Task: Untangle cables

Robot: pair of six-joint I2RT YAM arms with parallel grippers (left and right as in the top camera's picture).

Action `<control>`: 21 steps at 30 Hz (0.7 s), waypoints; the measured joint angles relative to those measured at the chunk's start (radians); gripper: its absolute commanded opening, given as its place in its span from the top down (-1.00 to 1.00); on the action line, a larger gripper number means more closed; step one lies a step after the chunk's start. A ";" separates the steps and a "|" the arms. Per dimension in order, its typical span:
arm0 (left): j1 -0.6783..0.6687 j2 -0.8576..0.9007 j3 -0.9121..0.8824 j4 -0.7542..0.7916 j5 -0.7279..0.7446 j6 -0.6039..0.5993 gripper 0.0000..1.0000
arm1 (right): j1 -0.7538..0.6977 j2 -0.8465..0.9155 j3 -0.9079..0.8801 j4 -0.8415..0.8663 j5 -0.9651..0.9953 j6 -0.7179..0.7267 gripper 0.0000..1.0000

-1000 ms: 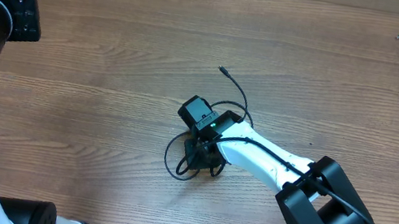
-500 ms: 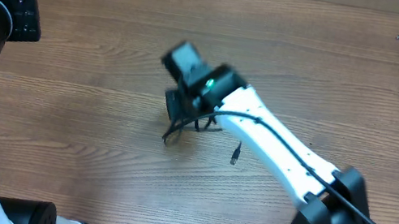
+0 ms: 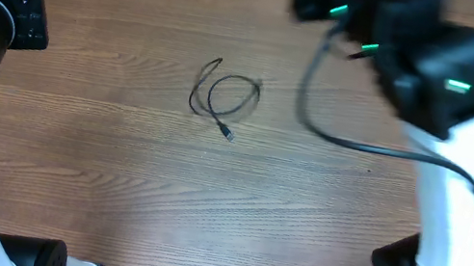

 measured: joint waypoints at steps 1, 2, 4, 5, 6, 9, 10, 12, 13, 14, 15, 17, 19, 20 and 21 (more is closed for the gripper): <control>0.000 0.000 0.000 0.000 0.000 0.000 0.62 | -0.041 -0.002 0.046 0.000 0.001 -0.007 0.93; 0.000 0.000 0.000 0.000 0.000 0.000 0.62 | -0.073 -0.005 0.077 0.002 0.001 -0.011 0.93; 0.000 0.000 0.000 0.000 0.000 0.000 0.62 | -0.138 -0.012 0.125 0.002 -0.011 -0.016 0.93; 0.000 0.000 0.000 0.000 0.000 0.000 0.62 | -0.166 -0.017 0.137 -0.003 -0.028 -0.017 0.92; 0.000 0.000 0.000 0.000 0.000 0.000 0.62 | -0.189 -0.022 0.145 -0.016 -0.050 -0.018 0.93; 0.000 0.000 0.000 0.000 0.000 0.000 0.62 | -0.211 -0.025 0.150 -0.060 -0.109 -0.019 0.83; 0.000 0.000 0.000 0.000 0.000 0.000 0.62 | -0.207 -0.021 0.150 -0.078 -0.126 -0.016 0.21; 0.000 0.000 0.000 0.000 0.000 0.000 0.62 | -0.192 -0.005 0.146 -0.103 -0.151 -0.021 -0.92; 0.000 0.000 0.000 0.000 0.000 0.000 0.63 | -0.182 0.003 0.141 -0.117 -0.161 -0.023 -1.00; 0.000 0.000 0.000 0.000 0.000 0.000 0.62 | -0.170 0.014 0.130 -0.137 -0.169 -0.027 -1.00; 0.000 0.000 0.000 0.000 0.000 0.000 0.62 | -0.156 0.028 0.114 -0.159 -0.177 -0.036 -1.00; 0.000 0.000 0.000 -0.003 0.000 0.000 0.62 | -0.127 0.058 0.072 -0.209 -0.191 -0.066 -1.00; 0.000 0.000 0.000 -0.005 0.000 0.000 0.62 | -0.098 0.096 0.014 -0.251 -0.199 -0.101 -1.00; 0.000 0.000 0.000 -0.006 0.000 0.000 0.62 | -0.089 0.111 -0.011 -0.269 -0.203 -0.117 -1.00; 0.000 0.000 0.000 -0.006 0.000 0.000 0.62 | -0.077 0.131 -0.044 -0.285 -0.205 -0.143 -1.00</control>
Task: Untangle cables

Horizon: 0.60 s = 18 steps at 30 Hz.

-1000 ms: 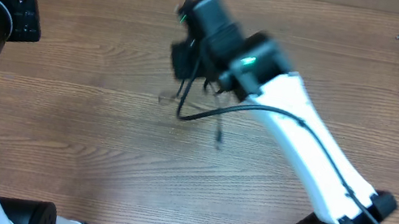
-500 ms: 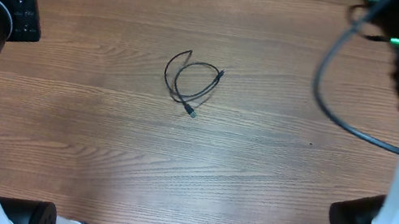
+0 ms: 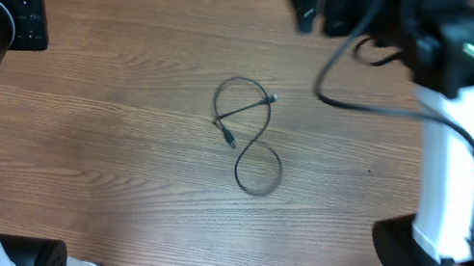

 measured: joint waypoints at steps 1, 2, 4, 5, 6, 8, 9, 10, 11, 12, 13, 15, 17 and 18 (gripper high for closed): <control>0.000 0.000 0.000 0.000 0.000 0.000 0.62 | 0.010 0.016 -0.043 -0.014 -0.003 -0.031 -1.00; 0.000 0.000 0.000 0.000 0.000 0.000 0.62 | 0.018 0.029 -0.082 -0.030 -0.005 -0.058 -1.00; 0.000 0.000 0.000 -0.002 0.000 0.000 0.62 | 0.034 0.048 -0.183 -0.042 -0.008 -0.117 -0.99; 0.000 0.000 0.000 -0.002 0.000 0.000 0.62 | 0.040 0.058 -0.233 -0.051 -0.008 -0.145 -0.98; 0.000 0.000 0.000 -0.002 0.000 0.000 0.62 | 0.043 0.062 -0.269 -0.047 -0.008 -0.160 -0.92; 0.000 0.000 0.000 -0.002 0.000 0.000 0.63 | 0.047 0.062 -0.367 -0.044 -0.009 -0.188 -0.86; 0.000 0.000 0.000 -0.002 0.000 0.000 0.63 | 0.047 0.062 -0.414 -0.047 -0.009 -0.198 -0.86; 0.000 0.000 0.000 -0.002 0.000 0.000 0.63 | 0.047 0.062 -0.460 -0.043 -0.011 -0.203 -0.86; 0.000 0.000 0.000 -0.002 0.000 0.000 0.63 | 0.047 0.062 -0.511 -0.044 -0.016 -0.207 -0.86; 0.000 0.000 0.000 -0.002 0.000 0.000 0.63 | 0.047 0.062 -0.554 -0.040 -0.023 -0.211 -0.86; 0.000 0.000 0.000 -0.002 0.000 0.000 0.63 | 0.047 0.062 -0.598 -0.040 -0.029 -0.213 -0.86; 0.000 0.000 0.000 -0.003 0.000 0.000 0.63 | 0.050 0.061 -0.689 -0.004 -0.047 -0.217 -0.86; 0.000 0.000 0.000 -0.003 0.000 0.000 0.63 | 0.057 0.061 -0.782 0.051 -0.060 -0.221 -0.86; 0.000 0.000 0.000 -0.002 0.000 0.000 0.64 | 0.063 0.061 -0.827 0.083 -0.063 -0.223 -0.86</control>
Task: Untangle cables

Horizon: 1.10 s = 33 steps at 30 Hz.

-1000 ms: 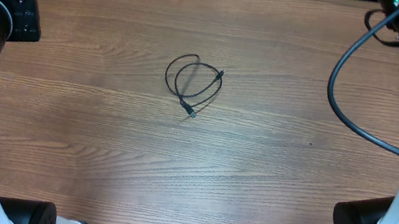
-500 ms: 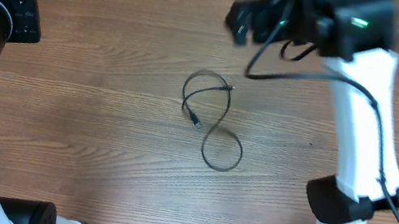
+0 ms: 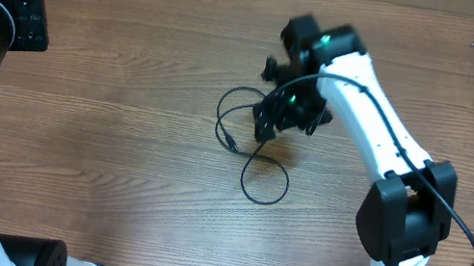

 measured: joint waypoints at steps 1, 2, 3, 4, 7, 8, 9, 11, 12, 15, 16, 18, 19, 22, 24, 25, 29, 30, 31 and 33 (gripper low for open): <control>0.000 0.000 0.000 0.000 0.000 0.000 0.63 | 0.009 0.000 -0.046 0.040 -0.004 -0.005 -0.86; 0.000 0.000 0.000 0.000 0.000 0.000 0.63 | 0.019 0.000 -0.090 0.081 -0.006 -0.011 -0.85; 0.000 0.000 0.000 0.000 0.000 0.000 0.64 | 0.030 0.000 -0.125 0.124 -0.007 -0.015 -0.85; 0.000 0.000 0.000 0.000 0.000 0.000 0.64 | 0.045 0.000 -0.168 0.183 -0.011 -0.022 -0.85; 0.000 0.000 0.000 0.000 0.000 0.000 0.65 | 0.084 0.000 -0.247 0.303 -0.014 -0.031 -0.86; 0.000 0.000 0.000 -0.001 0.000 0.000 0.64 | 0.098 0.000 -0.270 0.340 -0.015 -0.033 -0.86; 0.000 0.000 0.000 -0.002 0.000 0.000 0.65 | 0.112 0.000 -0.291 0.368 -0.016 -0.034 -0.86; 0.000 0.000 0.000 -0.006 0.000 0.000 0.67 | 0.137 0.000 -0.332 0.424 -0.019 -0.033 -0.86; 0.000 0.000 0.000 -0.008 0.000 0.000 0.67 | 0.146 0.000 -0.348 0.447 -0.021 -0.033 -0.86; 0.000 0.000 0.000 -0.014 0.000 0.000 0.68 | 0.168 -0.015 -0.393 0.514 -0.021 -0.026 -0.75; 0.000 0.000 0.000 -0.015 0.000 0.000 0.68 | 0.169 -0.019 -0.399 0.522 -0.022 -0.025 -0.36; 0.000 0.000 0.000 -0.021 0.000 0.000 0.67 | 0.169 -0.029 -0.424 0.557 -0.022 -0.022 0.92; 0.000 0.000 0.000 -0.023 0.000 0.000 0.68 | 0.169 -0.030 -0.435 0.568 -0.020 -0.022 0.92; 0.000 0.000 0.000 -0.026 0.000 0.000 0.67 | 0.167 -0.032 -0.457 0.574 -0.022 -0.021 0.92; 0.000 0.000 0.000 -0.026 0.000 0.000 0.67 | 0.166 -0.032 -0.463 0.570 -0.029 -0.019 0.92; 0.000 0.000 0.000 -0.026 0.000 0.000 0.67 | 0.167 -0.032 -0.463 0.568 -0.031 -0.019 0.92; 0.000 0.000 0.000 -0.026 0.000 0.000 0.66 | 0.167 -0.032 -0.441 0.493 -0.037 -0.018 0.92; 0.000 0.000 0.000 -0.026 0.000 0.000 0.66 | 0.167 -0.031 -0.412 0.445 -0.037 -0.019 0.92; 0.000 0.000 0.000 -0.026 0.000 0.000 0.65 | 0.167 -0.031 -0.376 0.407 -0.039 -0.017 0.92; 0.000 0.000 0.000 -0.026 0.000 0.000 0.65 | 0.167 -0.031 -0.270 0.332 -0.038 -0.014 0.92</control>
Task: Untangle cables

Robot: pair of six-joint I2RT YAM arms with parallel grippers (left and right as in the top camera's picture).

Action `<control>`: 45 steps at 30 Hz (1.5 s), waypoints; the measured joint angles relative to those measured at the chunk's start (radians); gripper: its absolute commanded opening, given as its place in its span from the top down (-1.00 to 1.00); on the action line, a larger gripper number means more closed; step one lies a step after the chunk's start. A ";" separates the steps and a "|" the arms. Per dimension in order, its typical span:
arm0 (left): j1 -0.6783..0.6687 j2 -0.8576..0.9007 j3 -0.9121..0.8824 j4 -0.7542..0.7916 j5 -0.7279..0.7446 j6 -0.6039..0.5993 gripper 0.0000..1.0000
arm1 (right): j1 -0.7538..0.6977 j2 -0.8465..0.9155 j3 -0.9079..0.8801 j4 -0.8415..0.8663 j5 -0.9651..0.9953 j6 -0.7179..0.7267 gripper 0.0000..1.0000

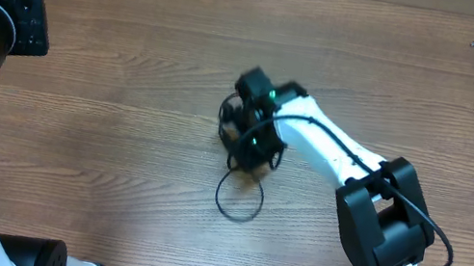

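A thin black cable lies in the middle of the wooden table [115, 160]. Its lower loop [238, 198] shows in the open. Its upper part is bunched under my right gripper [244, 136], which hangs low right over it. From above the fingers are hidden by the wrist, so the jaws and any hold on the cable cannot be made out. My left arm stays folded at the left edge, its gripper end [28, 13] dark and unclear.
Two more black cables lie at the far right: a looped one at the back corner and a short one by the right edge. The right arm's base stands at the front right.
My right gripper has moved left and toward the front, from the cable's right side to on top of its upper loop. The cable's lower loop now lies a little lower and further left.
First the right arm was high at the back right and the cable lay in a small coil at the centre. Then the cable lay spread in a figure eight further right. The right gripper then reached down beside it, and now sits over its upper part.
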 measured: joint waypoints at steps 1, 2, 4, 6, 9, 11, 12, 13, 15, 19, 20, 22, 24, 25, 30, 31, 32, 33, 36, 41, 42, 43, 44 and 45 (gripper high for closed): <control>0.000 0.000 0.000 0.000 0.000 0.000 0.65 | 0.000 0.000 0.117 -0.036 0.000 0.014 0.92; 0.000 0.000 0.000 0.000 0.000 0.000 0.65 | 0.000 -0.003 0.134 -0.036 0.001 0.015 0.92; 0.000 0.000 0.000 0.000 0.000 0.000 0.65 | 0.000 -0.005 0.303 -0.107 0.017 0.039 0.92; 0.000 0.000 0.000 -0.001 0.000 0.000 0.65 | 0.000 -0.008 0.470 -0.159 0.041 0.060 0.92; 0.000 0.000 0.000 0.000 0.000 0.000 0.63 | 0.000 -0.015 0.683 -0.195 0.095 0.089 0.92; 0.000 0.000 0.000 0.000 0.000 0.000 0.62 | -0.002 -0.018 0.830 -0.214 0.151 0.105 0.92; 0.000 0.000 0.000 0.000 0.000 0.000 0.62 | -0.003 -0.021 0.897 -0.217 0.178 0.114 0.92; 0.000 0.000 0.000 0.000 0.000 0.000 0.60 | -0.008 -0.024 0.950 -0.218 0.203 0.120 0.92; 0.000 0.000 0.000 0.000 0.000 0.000 0.60 | -0.028 -0.029 1.070 -0.222 0.249 0.131 0.92; 0.000 0.000 0.000 0.000 0.000 0.000 0.61 | -0.120 -0.035 1.252 -0.218 0.315 0.141 0.92; 0.000 0.000 0.000 0.000 0.000 0.000 0.62 | -0.150 -0.038 1.283 -0.219 0.323 0.144 0.92; 0.000 0.000 0.000 0.000 0.000 0.000 0.63 | -0.215 -0.047 1.337 -0.224 0.322 0.150 0.92; 0.000 0.000 0.000 0.000 0.000 0.000 0.63 | -0.257 -0.058 1.354 -0.249 0.293 0.153 0.65; 0.000 0.000 0.000 0.000 0.000 0.000 0.63 | -0.268 -0.064 1.355 -0.268 0.269 0.158 0.20; 0.000 0.000 0.000 0.000 0.000 0.000 0.63 | -0.250 -0.068 1.314 -0.329 0.146 0.156 -0.47; 0.000 0.000 0.000 0.000 0.000 0.000 0.63 | -0.242 -0.068 1.294 -0.335 0.131 0.156 -0.47; 0.000 0.000 0.000 0.000 0.000 0.000 0.63 | -0.232 -0.068 1.265 -0.336 0.119 0.157 -0.47; 0.000 0.000 0.000 -0.001 0.000 0.000 0.63 | -0.220 -0.068 1.233 -0.337 0.109 0.157 -0.46; 0.000 0.000 0.000 -0.006 0.000 0.000 0.63 | -0.188 -0.068 1.134 -0.332 0.090 0.157 -0.45; 0.000 0.000 0.000 -0.006 0.014 0.000 0.60 | -0.137 -0.068 0.927 -0.264 0.076 0.157 -0.44; 0.000 0.000 0.000 -0.007 0.017 0.000 0.60 | -0.126 -0.068 0.880 -0.251 0.076 0.157 -0.43; 0.000 0.000 0.000 -0.007 0.019 0.000 0.60 | -0.116 -0.066 0.840 -0.235 0.074 0.157 -0.43; 0.000 0.000 0.000 -0.007 0.020 0.000 0.60 | -0.101 -0.066 0.784 -0.201 0.073 0.157 -0.43; 0.000 0.000 0.000 -0.006 0.022 0.000 0.60 | -0.087 -0.066 0.738 -0.174 0.073 0.158 -0.44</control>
